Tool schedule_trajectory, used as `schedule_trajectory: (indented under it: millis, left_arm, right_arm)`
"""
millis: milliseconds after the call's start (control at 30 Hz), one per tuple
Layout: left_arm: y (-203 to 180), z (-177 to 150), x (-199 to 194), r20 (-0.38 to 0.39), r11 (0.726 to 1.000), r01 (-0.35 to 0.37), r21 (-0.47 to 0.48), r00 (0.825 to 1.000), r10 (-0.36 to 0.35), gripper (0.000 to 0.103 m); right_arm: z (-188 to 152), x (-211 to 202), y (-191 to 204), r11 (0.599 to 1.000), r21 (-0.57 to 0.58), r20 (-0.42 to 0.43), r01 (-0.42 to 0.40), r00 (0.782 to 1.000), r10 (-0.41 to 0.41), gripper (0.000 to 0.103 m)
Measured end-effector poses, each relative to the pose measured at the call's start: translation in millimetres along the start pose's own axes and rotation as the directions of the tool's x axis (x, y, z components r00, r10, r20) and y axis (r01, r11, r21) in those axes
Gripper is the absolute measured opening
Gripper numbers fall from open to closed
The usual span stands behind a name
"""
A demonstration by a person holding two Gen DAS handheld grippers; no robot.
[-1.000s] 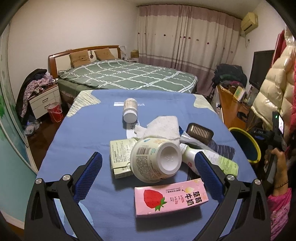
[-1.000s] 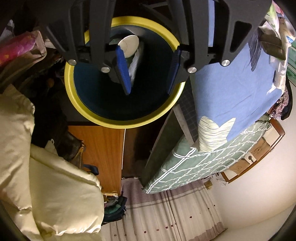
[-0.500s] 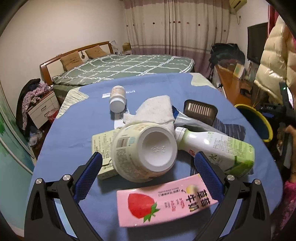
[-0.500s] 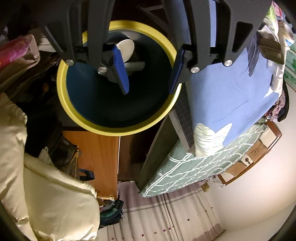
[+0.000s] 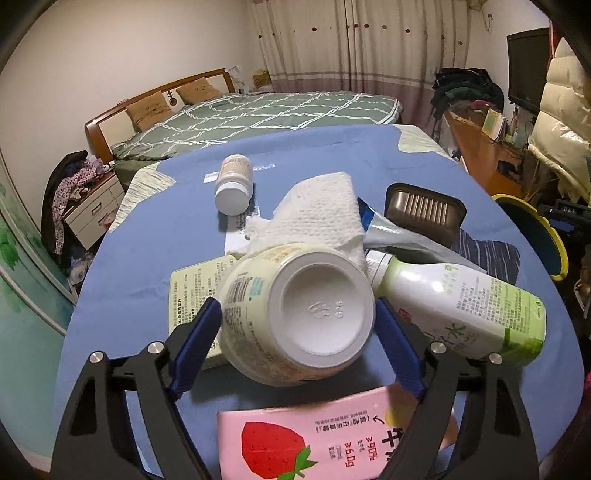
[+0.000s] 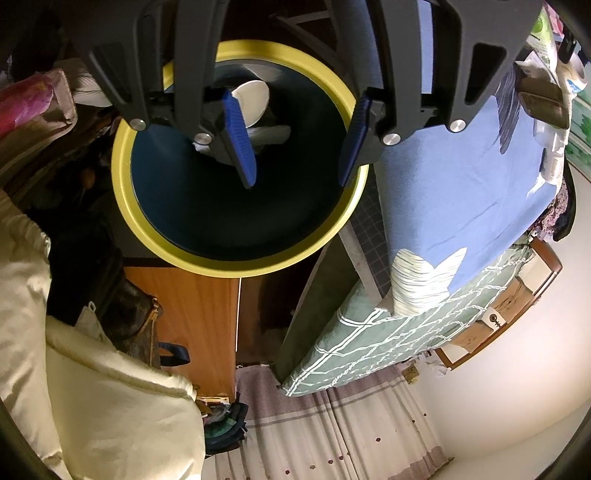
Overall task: Collect trash
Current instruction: 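Grasp the white yogurt cup with the left gripper, then carry the yogurt cup to the bin and drop it in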
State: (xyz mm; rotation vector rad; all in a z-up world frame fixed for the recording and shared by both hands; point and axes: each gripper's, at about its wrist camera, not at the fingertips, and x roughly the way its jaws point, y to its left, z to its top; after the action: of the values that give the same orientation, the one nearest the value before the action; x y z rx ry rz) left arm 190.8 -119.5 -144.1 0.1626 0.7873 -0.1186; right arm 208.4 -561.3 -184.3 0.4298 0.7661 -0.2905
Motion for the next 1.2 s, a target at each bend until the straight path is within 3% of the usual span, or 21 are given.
schedule_trajectory:
  millis: [200, 433, 767, 1000, 1200]
  left_arm:
    - [3, 2, -5, 0.017, 1.0, 0.021, -0.011, 1.0, -0.021, 0.081]
    - [12, 11, -48, 0.102, 0.999, 0.048, -0.022, 0.994, -0.045, 0.08]
    - [2, 32, -110, 0.197, 0.988, 0.15, 0.022, 0.969, -0.151, 0.08]
    - [-44, 65, -103, 0.179, 0.96, 0.264, 0.091, 0.944, -0.276, 0.08]
    - [-122, 101, -76, 0.117, 0.901, 0.4, 0.167, 0.899, -0.421, 0.08]
  right_arm:
    - [-2, 0, 1, 1.0, -0.004, -0.001, -0.004, 1.0, 0.004, 0.045]
    - [-2, -6, 2, 1.0, -0.005, 0.012, -0.01, 1.0, 0.01, 0.045]
    - [-8, -16, -4, 1.0, -0.012, 0.03, 0.0, 1.0, 0.001, 0.045]
    - [-25, -41, -16, 0.999, -0.026, 0.064, 0.022, 0.998, -0.02, 0.045]
    - [-39, -76, -27, 0.994, -0.058, 0.132, 0.088, 0.988, -0.08, 0.05]
